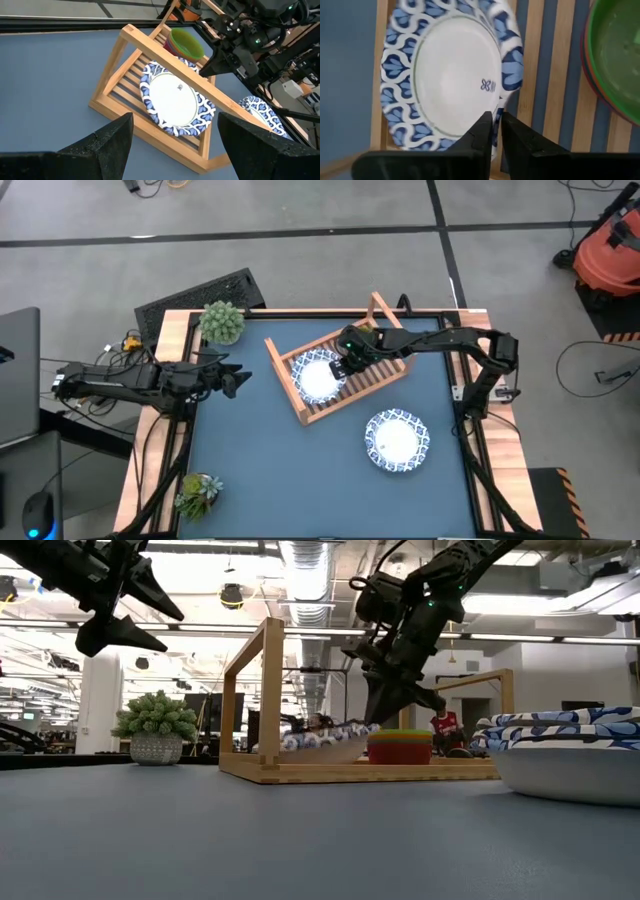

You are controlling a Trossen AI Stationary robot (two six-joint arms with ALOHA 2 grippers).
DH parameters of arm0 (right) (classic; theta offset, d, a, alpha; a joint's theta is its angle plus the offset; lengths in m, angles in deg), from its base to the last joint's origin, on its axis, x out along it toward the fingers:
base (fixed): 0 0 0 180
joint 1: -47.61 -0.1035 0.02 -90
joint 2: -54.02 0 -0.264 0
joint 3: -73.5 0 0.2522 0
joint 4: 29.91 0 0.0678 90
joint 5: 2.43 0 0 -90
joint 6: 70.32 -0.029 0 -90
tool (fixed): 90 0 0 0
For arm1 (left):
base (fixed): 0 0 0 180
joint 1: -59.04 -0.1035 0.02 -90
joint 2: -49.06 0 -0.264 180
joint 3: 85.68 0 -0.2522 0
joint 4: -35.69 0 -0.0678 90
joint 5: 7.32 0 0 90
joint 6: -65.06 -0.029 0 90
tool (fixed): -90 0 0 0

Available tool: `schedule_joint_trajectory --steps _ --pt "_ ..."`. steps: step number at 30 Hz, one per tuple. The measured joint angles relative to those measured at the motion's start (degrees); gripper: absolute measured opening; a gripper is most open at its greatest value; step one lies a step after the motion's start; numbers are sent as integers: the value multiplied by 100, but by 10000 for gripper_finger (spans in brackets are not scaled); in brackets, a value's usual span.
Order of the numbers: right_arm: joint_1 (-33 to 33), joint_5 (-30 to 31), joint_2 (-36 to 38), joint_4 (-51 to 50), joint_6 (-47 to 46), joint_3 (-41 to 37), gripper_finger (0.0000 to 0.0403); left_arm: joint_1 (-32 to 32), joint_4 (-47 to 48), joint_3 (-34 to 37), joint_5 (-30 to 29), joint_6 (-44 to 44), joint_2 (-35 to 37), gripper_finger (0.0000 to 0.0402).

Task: Place and stack bowls onto a shelf
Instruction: Put the blue patterned bowl on the shelf, then stack the blue patterned bowl on top of the blue patterned bowl on the shelf

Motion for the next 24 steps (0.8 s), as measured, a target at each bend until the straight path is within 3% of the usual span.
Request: schedule_joint_trajectory --steps 13,19,24 --pt "134 -72 73 79 61 -2 174 0 -2 1 0 -2 0 274" --pt "48 28 746 -613 44 -4 172 0 7 0 0 -8 0 274" --pt "-450 492 1561 -2005 -136 2 164 0 7 0 54 -46 0 274"
